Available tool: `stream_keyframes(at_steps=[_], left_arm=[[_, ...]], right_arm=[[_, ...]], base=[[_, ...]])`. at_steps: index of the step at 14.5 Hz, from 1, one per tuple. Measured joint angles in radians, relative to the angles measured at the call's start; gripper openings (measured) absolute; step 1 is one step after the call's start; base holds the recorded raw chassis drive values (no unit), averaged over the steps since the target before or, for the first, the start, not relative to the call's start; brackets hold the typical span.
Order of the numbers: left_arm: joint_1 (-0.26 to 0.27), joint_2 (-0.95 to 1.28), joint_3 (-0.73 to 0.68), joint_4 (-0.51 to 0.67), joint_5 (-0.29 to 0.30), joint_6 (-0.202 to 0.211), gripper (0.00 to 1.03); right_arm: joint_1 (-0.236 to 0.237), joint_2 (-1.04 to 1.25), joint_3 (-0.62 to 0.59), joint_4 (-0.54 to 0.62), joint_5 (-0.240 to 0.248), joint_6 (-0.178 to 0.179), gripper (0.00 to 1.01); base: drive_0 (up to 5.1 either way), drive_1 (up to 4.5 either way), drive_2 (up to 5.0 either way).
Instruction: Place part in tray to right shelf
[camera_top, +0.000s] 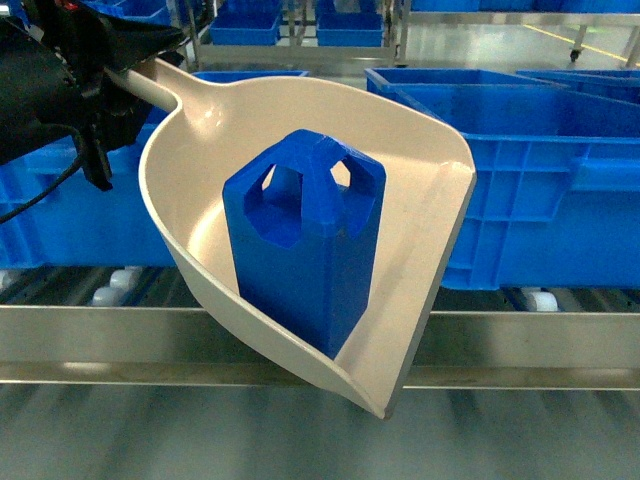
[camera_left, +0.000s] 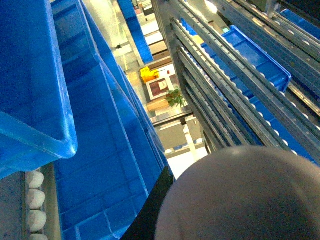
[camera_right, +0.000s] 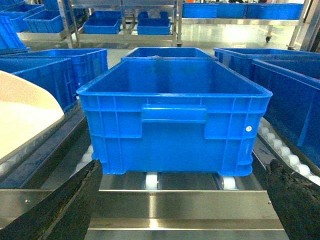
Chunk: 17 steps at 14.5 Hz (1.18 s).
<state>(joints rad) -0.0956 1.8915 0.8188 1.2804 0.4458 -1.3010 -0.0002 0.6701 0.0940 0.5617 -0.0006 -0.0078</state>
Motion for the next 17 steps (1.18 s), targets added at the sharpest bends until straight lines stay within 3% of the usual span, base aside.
stream_keyframes(at_steps=[17], left_arm=[[0.000, 0.000, 0.000, 0.000, 0.000, 0.000, 0.12]], right_arm=[[0.000, 0.000, 0.000, 0.000, 0.000, 0.000, 0.98]], base=[[0.0, 0.00, 0.0]])
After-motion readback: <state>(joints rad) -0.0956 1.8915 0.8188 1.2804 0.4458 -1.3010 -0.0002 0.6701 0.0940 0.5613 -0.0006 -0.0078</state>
